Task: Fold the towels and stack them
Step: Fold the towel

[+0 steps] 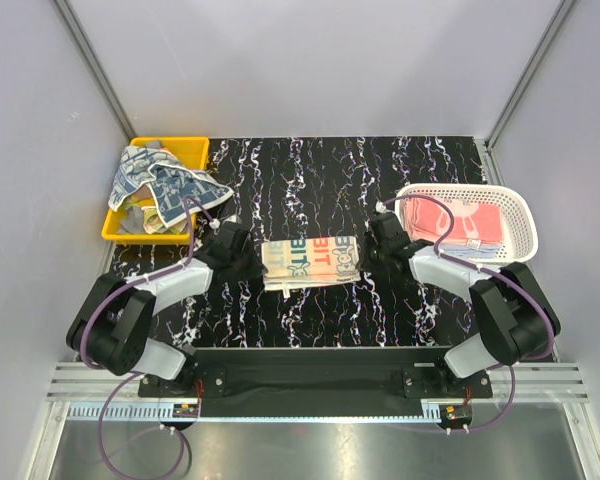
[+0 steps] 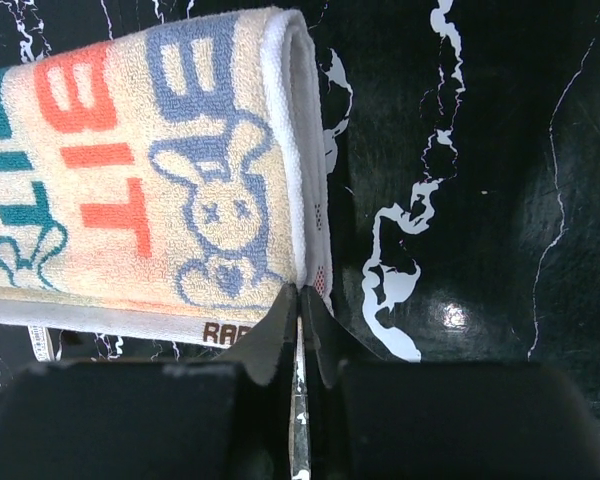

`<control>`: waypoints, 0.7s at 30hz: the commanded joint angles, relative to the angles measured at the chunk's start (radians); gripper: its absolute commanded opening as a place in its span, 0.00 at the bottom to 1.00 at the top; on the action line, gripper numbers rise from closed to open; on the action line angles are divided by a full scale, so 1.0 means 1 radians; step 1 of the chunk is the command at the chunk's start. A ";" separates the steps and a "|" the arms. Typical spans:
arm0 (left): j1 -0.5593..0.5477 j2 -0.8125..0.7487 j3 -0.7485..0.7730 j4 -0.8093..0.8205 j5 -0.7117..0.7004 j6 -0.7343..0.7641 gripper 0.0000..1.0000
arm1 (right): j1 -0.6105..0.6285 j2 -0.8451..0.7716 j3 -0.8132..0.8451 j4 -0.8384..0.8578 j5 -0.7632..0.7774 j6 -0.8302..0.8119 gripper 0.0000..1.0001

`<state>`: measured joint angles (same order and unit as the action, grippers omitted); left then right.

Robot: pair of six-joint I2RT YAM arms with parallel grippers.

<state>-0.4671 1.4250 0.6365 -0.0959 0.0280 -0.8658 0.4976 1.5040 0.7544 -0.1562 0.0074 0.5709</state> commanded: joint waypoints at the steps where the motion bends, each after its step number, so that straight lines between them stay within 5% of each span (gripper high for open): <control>1: -0.002 0.002 0.017 0.044 -0.019 0.007 0.03 | 0.012 -0.018 0.045 -0.002 0.019 -0.014 0.05; 21: -0.005 -0.170 0.095 -0.093 -0.002 0.045 0.00 | 0.012 -0.143 0.091 -0.103 0.046 -0.034 0.00</control>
<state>-0.4671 1.3052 0.6994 -0.1768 0.0284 -0.8368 0.4976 1.3979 0.8070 -0.2371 0.0196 0.5518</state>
